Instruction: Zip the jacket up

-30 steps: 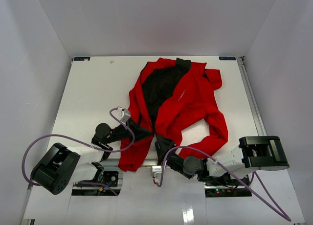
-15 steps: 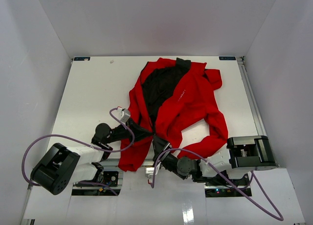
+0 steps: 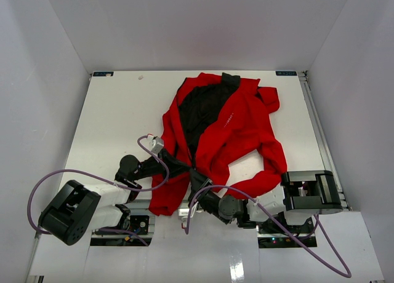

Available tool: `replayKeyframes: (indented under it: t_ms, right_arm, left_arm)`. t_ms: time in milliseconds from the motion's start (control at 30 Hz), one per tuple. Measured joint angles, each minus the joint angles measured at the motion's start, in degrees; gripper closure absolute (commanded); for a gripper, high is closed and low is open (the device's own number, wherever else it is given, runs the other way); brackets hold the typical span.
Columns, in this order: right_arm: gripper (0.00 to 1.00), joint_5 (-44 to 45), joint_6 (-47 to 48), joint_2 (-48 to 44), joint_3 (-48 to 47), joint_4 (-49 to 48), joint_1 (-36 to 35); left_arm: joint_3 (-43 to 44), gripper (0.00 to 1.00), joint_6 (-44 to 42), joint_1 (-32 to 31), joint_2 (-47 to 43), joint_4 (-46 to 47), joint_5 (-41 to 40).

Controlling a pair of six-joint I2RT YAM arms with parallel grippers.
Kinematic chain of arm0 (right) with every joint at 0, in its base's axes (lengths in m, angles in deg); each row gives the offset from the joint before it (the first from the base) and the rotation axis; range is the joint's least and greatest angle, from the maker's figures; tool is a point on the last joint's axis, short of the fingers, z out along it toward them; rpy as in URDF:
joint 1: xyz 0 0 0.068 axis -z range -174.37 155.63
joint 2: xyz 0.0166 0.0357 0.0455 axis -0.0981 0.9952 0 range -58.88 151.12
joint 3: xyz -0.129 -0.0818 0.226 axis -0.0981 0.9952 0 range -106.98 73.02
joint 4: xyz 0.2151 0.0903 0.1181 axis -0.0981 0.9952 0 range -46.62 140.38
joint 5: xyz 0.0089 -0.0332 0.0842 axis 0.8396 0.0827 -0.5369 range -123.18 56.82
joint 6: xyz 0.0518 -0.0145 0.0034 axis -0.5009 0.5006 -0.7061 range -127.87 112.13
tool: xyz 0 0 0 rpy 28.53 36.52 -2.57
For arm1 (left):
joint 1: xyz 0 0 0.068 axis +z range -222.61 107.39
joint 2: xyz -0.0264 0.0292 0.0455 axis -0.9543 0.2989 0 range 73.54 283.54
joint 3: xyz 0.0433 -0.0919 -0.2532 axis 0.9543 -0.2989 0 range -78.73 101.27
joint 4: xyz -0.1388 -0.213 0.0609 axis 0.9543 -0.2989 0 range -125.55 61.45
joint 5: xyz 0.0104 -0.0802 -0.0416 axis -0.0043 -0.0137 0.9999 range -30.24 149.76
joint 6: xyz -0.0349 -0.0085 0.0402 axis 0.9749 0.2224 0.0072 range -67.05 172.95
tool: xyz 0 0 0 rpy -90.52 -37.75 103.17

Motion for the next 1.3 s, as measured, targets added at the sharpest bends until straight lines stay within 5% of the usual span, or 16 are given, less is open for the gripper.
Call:
replayKeyframes:
  t_ms: [300,733,867,1033,1300]
  right_arm:
    - [0.79,-2.06,-3.23,-0.39,-0.8,0.44,1.74]
    - [0.8,-4.96,-10.48,-6.45,0.06,4.3,3.29]
    - [0.73,-5.13,-11.75,-10.41,0.45,4.64,4.4]
    - [0.83,-5.05,-12.93,-11.87,0.45,4.72,5.22]
    - [0.6,-6.1,-15.63,-12.56,0.61,7.8,5.51]
  left_arm:
    - [0.0,1.0,0.09,0.19,0.01,1.15,-0.46]
    - [0.39,1.0,0.17,0.43,0.15,2.9,-0.64]
    - [0.39,1.0,0.15,0.39,0.15,1.78,0.36]
    - [0.39,1.0,0.17,0.39,0.3,1.25,1.0]
    - [0.39,1.0,0.17,0.39,0.37,1.18,1.11]
